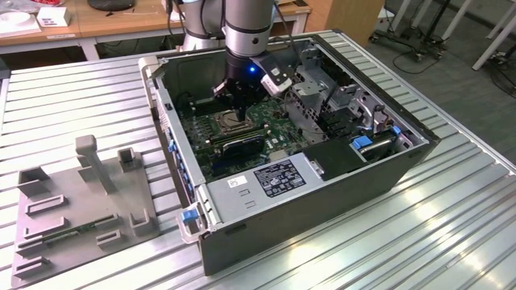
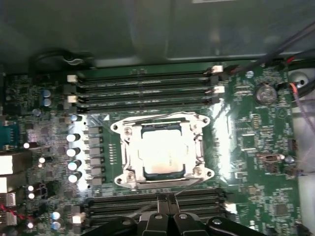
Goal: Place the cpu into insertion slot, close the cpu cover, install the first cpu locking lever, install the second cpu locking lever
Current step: 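Install the second cpu locking lever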
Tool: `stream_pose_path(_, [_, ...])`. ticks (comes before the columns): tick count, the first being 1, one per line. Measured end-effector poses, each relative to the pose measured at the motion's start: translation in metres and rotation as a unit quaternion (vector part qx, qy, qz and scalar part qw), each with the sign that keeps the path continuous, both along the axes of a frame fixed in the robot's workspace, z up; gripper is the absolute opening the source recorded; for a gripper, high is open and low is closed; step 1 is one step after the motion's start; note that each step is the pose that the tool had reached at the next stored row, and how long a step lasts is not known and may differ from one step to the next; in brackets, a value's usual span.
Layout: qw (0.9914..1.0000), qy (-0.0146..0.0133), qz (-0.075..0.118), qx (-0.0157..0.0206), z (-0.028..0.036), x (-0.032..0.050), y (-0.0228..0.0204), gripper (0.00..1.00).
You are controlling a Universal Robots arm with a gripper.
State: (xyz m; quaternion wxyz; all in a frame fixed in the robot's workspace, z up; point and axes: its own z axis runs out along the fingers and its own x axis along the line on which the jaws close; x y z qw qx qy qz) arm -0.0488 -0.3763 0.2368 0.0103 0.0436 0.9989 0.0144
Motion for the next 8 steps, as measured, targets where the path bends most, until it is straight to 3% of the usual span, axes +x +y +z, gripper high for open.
stream_pose_path(8, [1.00000, -0.0001, -0.001, 0.0000, -0.0021, -0.0037, 0.0013, 0.11])
